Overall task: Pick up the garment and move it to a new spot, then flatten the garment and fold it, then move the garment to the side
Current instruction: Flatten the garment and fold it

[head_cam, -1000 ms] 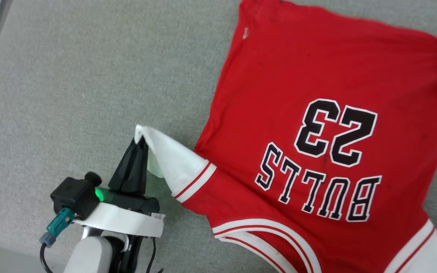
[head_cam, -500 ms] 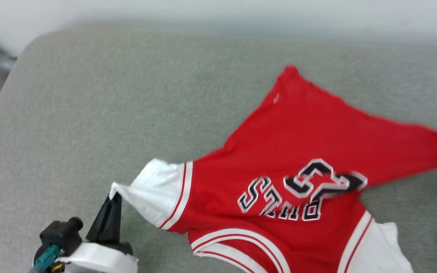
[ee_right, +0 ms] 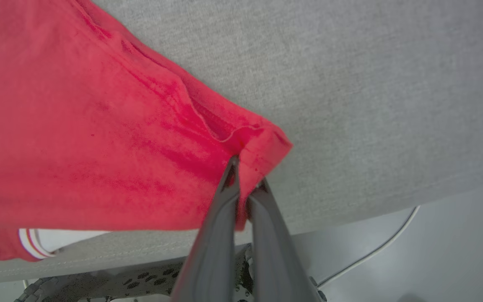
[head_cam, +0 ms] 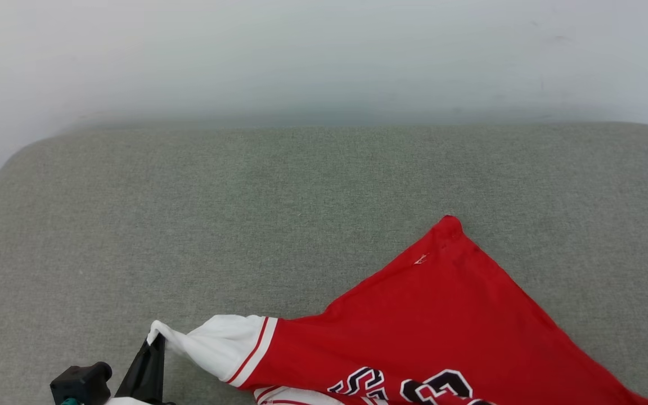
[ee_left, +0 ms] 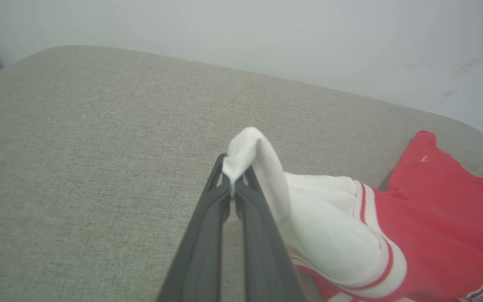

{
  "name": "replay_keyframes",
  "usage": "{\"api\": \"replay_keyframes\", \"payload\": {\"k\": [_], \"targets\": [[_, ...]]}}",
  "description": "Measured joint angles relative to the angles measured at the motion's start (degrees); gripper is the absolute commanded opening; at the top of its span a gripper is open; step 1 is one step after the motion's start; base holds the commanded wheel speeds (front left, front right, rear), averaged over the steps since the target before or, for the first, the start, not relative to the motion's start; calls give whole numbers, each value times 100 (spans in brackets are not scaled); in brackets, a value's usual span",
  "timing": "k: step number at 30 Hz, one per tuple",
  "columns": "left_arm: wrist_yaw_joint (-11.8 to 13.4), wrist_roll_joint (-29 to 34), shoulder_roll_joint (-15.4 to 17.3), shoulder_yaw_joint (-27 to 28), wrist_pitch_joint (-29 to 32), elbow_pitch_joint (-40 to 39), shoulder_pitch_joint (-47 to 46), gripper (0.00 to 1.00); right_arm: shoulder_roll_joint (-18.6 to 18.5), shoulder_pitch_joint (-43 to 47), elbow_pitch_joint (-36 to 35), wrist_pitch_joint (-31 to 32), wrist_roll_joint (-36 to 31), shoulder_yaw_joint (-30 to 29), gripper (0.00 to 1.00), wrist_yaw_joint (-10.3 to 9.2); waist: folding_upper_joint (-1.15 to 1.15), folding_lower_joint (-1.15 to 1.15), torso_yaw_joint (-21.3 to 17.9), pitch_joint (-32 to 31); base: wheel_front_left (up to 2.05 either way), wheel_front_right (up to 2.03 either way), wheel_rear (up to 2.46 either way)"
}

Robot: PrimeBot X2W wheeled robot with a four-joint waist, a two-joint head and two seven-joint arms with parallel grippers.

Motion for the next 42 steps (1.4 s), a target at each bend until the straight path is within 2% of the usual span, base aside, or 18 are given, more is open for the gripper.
{"api": "replay_keyframes", "payload": {"k": [4,5,6,7,11,17,20,22,25,29,35,38,42], "targets": [[24,-42,3,-2,10,1,32,0,475,518,-77,-203,1,-154,0,0,0,1,-53,-33,0,0,0],[26,-42,1,-7,15,0,48,0,535,579,-49,-277,12,-208,22,0,0,0,-58,-32,0,0,0],[34,-44,0,-8,24,0,58,0,586,614,-18,-401,19,-266,71,0,0,0,-61,-31,0,0,0],[34,-51,0,-15,24,-1,62,0,620,632,15,-552,44,-308,100,0,0,0,-61,-29,0,0,0],[15,-85,8,-48,27,23,51,0,672,572,112,-1329,108,-345,100,-1,0,1,-55,3,0,0,0],[7,-85,12,-132,42,25,-53,0,676,-21,213,-3042,-45,-243,100,0,0,2,-21,79,0,0,0],[-21,-85,10,-165,18,-2,-164,0,516,-398,371,-3740,-119,-55,100,0,0,2,11,166,0,0,0],[-35,-82,9,-188,-4,-32,-257,0,369,-698,519,-4038,-157,135,100,0,0,2,37,252,0,0,0],[-53,-52,-5,-247,-57,-118,-430,0,125,-1187,789,-4106,-218,498,100,0,0,2,84,422,0,0,0],[-122,-36,-46,-382,-113,-185,-714,0,-352,-1903,1057,-3551,-147,1124,100,-2,0,3,177,712,0,0,0],[-242,5,-98,-603,-222,-209,-1182,0,-1007,-2859,1168,-1756,341,1906,100,-1,0,3,390,1205,0,0,0],[-287,19,-107,-676,-269,-218,-1341,0,-1144,-3233,1158,-838,569,2249,100,-1,0,3,506,1441,0,0,0],[-316,9,-147,-735,-334,-214,-1513,0,-1306,-3582,1132,-64,686,2705,100,-1,0,3,650,1730,0,0,0]]}}
